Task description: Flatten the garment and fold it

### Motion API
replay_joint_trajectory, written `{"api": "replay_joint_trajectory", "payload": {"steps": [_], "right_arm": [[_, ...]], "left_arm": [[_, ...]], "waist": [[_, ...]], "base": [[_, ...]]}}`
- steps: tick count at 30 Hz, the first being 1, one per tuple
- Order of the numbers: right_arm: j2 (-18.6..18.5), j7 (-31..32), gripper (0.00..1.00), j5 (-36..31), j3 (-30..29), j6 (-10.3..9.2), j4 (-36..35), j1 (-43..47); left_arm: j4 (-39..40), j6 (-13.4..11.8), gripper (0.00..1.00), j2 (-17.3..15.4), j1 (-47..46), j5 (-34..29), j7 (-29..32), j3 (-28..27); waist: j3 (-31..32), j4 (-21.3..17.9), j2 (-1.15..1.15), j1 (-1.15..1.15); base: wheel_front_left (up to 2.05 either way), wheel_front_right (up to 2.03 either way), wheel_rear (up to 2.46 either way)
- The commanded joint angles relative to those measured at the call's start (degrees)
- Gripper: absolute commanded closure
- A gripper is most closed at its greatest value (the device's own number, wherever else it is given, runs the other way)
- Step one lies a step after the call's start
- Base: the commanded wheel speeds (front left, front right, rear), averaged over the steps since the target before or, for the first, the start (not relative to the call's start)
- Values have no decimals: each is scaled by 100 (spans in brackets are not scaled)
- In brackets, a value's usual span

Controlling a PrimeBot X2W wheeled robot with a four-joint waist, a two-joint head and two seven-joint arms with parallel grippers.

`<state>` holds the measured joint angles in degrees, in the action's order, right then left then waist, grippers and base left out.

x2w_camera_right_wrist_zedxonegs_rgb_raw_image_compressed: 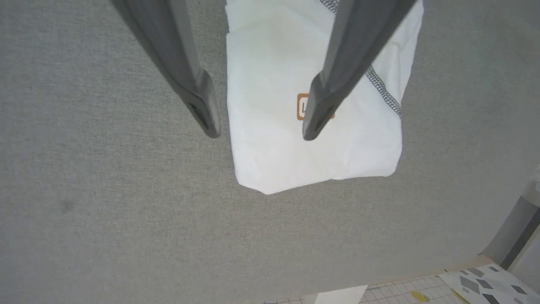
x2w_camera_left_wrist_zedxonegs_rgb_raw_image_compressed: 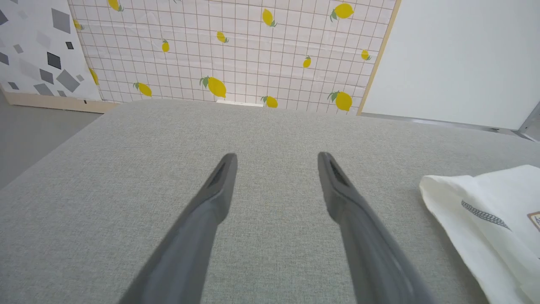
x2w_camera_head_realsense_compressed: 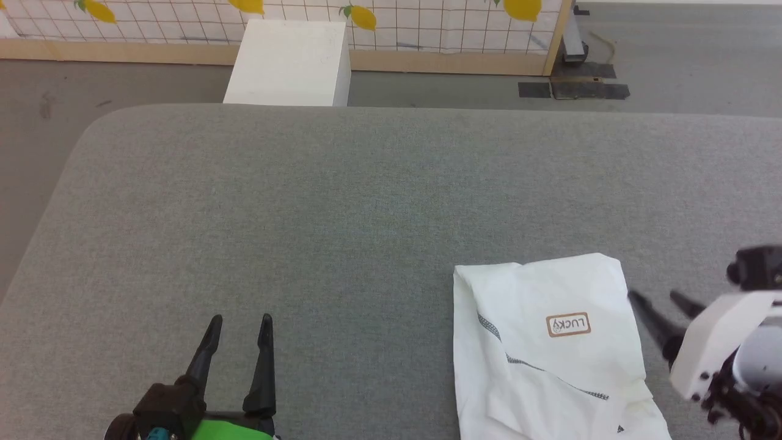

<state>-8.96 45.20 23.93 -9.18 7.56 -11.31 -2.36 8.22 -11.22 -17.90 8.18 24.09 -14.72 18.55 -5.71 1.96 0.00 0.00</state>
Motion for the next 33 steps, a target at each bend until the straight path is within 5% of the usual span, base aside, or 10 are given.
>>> {"api": "replay_joint_trajectory", "payload": {"steps": [1,21,22,23,24,25,33], "right_arm": [[-10,4,0,-8,17,-8,132,109],[130,-22,0,56,-20,-8,1822,-83],[161,-38,50,57,-43,-8,1881,-94],[178,-68,66,44,-53,-8,1923,-100],[193,-112,93,26,-52,-8,1966,-103],[205,-145,100,14,-44,-8,1992,-101],[107,-406,100,83,164,-8,1777,-129]], "left_arm": [[36,-30,0,-29,20,-37,-25,-5],[96,14,0,-117,-214,-67,112,116],[87,23,0,-115,-239,-67,119,130],[77,30,0,-114,-258,-67,125,141],[62,35,0,-115,-273,-65,130,149],[54,34,0,-116,-277,-62,133,150],[112,3,0,-152,-232,-57,148,162]], "waist": [[-32,-4,0,0],[-482,399,0,0],[-480,411,0,0],[-468,420,0,0],[-439,422,0,0],[-418,417,0,0],[-223,211,0,0]], "base": [[0,0,0],[0,0,0],[0,0,0],[0,0,0],[0,0,0],[0,0,0],[0,0,0]]}}
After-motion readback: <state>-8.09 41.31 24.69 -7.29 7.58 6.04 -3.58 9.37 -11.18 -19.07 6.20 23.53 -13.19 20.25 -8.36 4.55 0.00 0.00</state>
